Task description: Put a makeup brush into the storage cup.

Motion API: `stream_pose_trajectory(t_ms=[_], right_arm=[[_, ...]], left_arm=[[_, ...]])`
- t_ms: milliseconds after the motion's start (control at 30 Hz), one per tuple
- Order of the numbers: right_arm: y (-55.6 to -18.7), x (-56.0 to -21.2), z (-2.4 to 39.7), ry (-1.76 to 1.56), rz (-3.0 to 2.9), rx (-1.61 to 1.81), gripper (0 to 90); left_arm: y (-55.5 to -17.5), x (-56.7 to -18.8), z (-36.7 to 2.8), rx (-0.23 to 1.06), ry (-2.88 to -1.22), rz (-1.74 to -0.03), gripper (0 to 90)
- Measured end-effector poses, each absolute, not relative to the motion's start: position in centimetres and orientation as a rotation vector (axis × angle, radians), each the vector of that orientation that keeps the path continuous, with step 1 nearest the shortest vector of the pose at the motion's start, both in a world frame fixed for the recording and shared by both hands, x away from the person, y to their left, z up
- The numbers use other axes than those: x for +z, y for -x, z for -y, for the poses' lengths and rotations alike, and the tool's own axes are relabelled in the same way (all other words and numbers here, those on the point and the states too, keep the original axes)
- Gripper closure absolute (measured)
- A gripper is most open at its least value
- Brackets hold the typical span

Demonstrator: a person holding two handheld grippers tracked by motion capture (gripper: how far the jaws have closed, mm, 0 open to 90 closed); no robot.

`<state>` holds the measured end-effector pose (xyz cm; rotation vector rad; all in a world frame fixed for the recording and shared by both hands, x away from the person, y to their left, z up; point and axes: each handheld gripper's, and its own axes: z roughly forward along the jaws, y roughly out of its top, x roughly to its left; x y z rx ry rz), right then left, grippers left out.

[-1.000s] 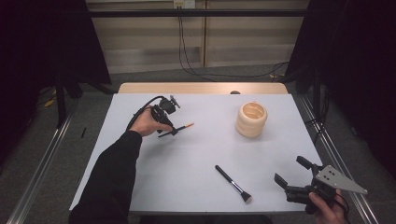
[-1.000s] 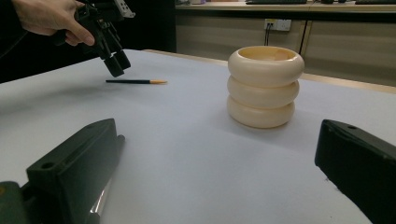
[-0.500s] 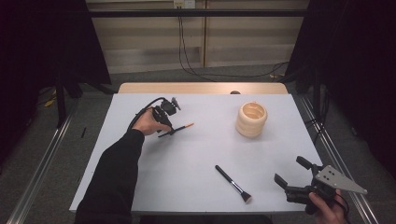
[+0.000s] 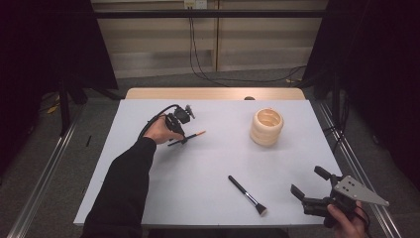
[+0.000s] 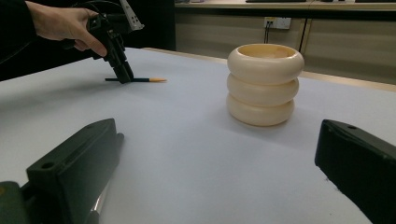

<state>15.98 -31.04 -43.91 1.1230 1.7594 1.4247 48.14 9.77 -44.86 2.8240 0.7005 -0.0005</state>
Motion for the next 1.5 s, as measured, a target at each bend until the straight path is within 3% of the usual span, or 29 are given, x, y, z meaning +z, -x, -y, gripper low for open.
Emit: stream_pose_trajectory(t_ms=[267, 967, 1500], right_arm=[[-16.0, -43.9, 31.1, -1.13, -1.759, 1.414, 0.0], [-16.0, -44.0, 31.0, -1.138, -1.761, 1.415, 0.0], [-16.0, -44.0, 31.0, -1.128, -1.762, 1.411, 0.0]], left_arm=[[-48.2, -44.8, -9.4, -0.039, -2.872, -0.667, 84.1], [-48.3, -44.8, -10.3, -0.106, -2.777, -0.758, 84.4], [-48.1, -43.8, -11.7, -0.086, -2.674, -0.797, 84.5]])
